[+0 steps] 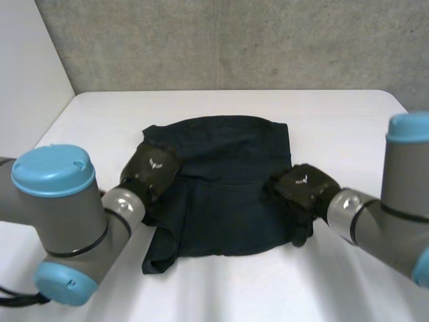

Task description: Fold the shorts.

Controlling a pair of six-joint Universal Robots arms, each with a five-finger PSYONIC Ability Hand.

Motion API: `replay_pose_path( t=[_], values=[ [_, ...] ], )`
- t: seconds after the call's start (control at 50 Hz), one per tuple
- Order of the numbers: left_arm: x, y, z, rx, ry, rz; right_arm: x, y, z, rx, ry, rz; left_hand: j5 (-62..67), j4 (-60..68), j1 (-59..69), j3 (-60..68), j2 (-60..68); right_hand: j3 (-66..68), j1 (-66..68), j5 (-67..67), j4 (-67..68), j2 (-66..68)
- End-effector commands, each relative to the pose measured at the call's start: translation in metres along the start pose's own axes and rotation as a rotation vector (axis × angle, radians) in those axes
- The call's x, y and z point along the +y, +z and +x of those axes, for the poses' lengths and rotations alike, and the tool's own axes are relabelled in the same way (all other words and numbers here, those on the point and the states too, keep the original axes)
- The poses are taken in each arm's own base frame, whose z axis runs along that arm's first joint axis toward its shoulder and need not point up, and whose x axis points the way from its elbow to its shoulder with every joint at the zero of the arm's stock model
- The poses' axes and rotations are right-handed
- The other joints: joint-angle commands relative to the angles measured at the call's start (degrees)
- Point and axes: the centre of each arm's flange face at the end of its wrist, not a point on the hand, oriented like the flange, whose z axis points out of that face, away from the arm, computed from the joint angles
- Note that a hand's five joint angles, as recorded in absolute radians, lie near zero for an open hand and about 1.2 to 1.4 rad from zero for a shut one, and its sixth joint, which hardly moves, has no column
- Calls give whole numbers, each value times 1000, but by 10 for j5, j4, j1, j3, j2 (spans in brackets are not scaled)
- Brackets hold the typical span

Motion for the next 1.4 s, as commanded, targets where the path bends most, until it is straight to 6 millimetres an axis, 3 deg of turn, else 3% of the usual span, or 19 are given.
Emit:
replay_pose_path(
  t=[0.02, 0.1, 0.26, 0.38, 0.48, 0.5, 0.52, 0.66, 0.7, 0.82, 0.94, 1.0, 1.06, 1.12, 1.26, 1.32, 1.4],
  values=[
    [41, 7, -29, -73, -30, -129, 32, -3, -10, 49, -7, 67, 41, 43, 45, 45, 44, -2, 2, -21, -15, -8],
    [56, 20, -36, -89, -42, -152, 37, -2, -12, 57, -9, 71, 78, 80, 82, 82, 80, -2, 2, -21, -15, -8],
    [74, 34, -31, -28, -59, -170, 38, -1, -13, 60, -7, 76, 139, 141, 142, 142, 141, -2, 2, -21, -15, -8],
    [71, 47, -39, -46, -71, -138, 39, 1, -13, 73, -14, 89, 330, 332, 334, 334, 333, 0, 4, -19, -13, -6],
    [75, 53, -36, -13, -78, -126, 41, 1, -13, 76, -8, 82, 389, 391, 393, 393, 391, 1, 6, -18, -12, -5],
    [74, 53, -35, -3, -82, -116, 41, 1, -13, 74, -10, 82, 431, 433, 434, 435, 433, 1, 6, -18, -12, -5],
    [72, 54, -34, 14, -96, -102, 42, 0, -13, 73, -8, 77, 568, 570, 571, 571, 570, 1, 6, -18, -12, -5],
    [65, 70, -51, -67, -92, -66, 50, -2, -13, 71, 8, 56, 569, 571, 573, 573, 572, 0, 4, -19, -13, -6],
    [71, 79, -57, -117, -86, -81, 51, -3, -14, 67, 10, 55, 569, 571, 573, 573, 572, -2, 2, -21, -15, -8],
    [106, 103, -114, -331, -29, -171, 53, -4, -16, 63, 7, 55, 569, 571, 573, 573, 572, 3, 7, -16, -10, -3],
    [112, 107, -99, -268, 13, -173, 52, -2, -16, 72, -4, 89, 569, 571, 573, 573, 572, 30, 34, 11, 17, 24],
    [107, 104, -84, -215, 13, -152, 51, 0, -16, 77, -14, 119, 162, 164, 165, 165, 164, 84, 88, 65, 71, 78],
    [93, 96, -84, -220, 20, -134, 52, 3, -15, 83, -17, 126, 28, 30, 32, 32, 30, 149, 154, 130, 136, 143],
    [78, 88, -91, -238, 22, -108, 52, 7, -13, 92, -22, 141, 16, 18, 19, 19, 18, 171, 175, 152, 158, 165],
    [37, 44, -109, -277, -32, -30, 51, 13, -13, 95, -40, 157, 19, 22, 23, 23, 22, 247, 251, 228, 234, 241],
    [19, 22, -110, -261, -96, 20, 55, 19, -14, 83, -36, 144, 23, 25, 26, 26, 25, 247, 251, 228, 234, 241],
    [11, -4, -96, -157, -176, 34, 58, 22, -15, 79, -36, 134, 36, 38, 40, 40, 38, 249, 253, 230, 236, 243]
  ],
)
